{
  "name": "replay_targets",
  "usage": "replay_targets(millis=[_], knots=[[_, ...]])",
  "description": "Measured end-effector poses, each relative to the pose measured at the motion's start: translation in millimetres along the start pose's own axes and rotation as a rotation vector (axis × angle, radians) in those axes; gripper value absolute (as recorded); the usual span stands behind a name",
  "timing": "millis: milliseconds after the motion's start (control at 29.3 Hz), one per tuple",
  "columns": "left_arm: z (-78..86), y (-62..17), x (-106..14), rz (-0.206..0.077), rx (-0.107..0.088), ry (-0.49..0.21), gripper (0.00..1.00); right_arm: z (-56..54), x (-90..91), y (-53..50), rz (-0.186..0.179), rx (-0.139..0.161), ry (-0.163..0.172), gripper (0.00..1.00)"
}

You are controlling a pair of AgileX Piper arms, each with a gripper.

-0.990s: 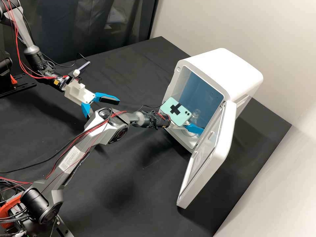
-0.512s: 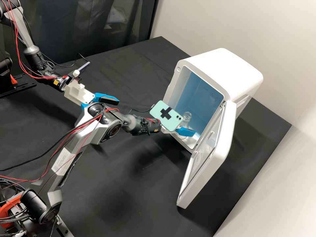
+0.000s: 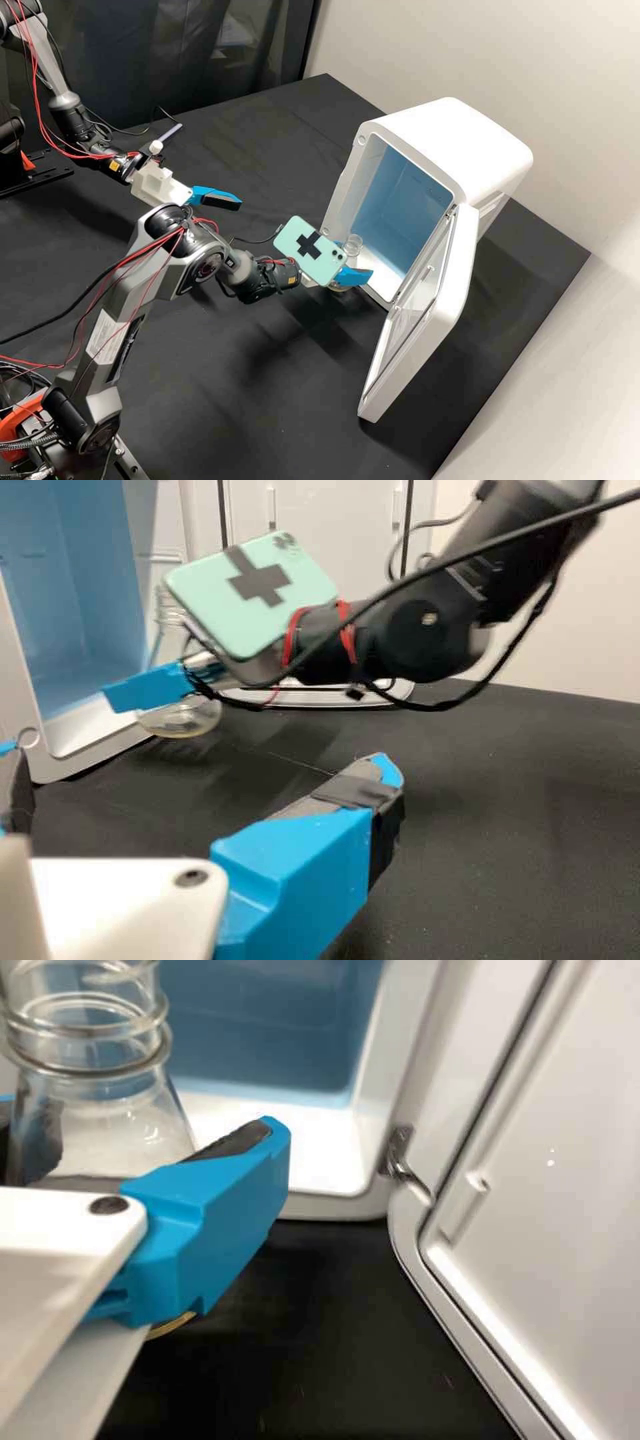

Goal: Take the flask out of the incubator

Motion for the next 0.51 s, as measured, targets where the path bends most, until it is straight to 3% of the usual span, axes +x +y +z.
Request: replay_targets(millis=[239, 410, 512], knots=[[-1.3, -0.4, -0.6, -0.002, -0.001, 0.004, 1.0, 14.8, -26.0, 0.7, -0.018, 0.008, 0.019, 0.0], [-2.6, -0.2, -0.9, -0.001, 0.0, 0.007, 1.0, 20.0, -44.4, -9.5, -0.09, -0.033, 0.059, 0.0], [-4.3, -0.8, -1.8, -0.004, 0.002, 0.01, 1.0, 26.8, -53.8, -15.5, -0.136, -0.054, 0.064, 0.0]])
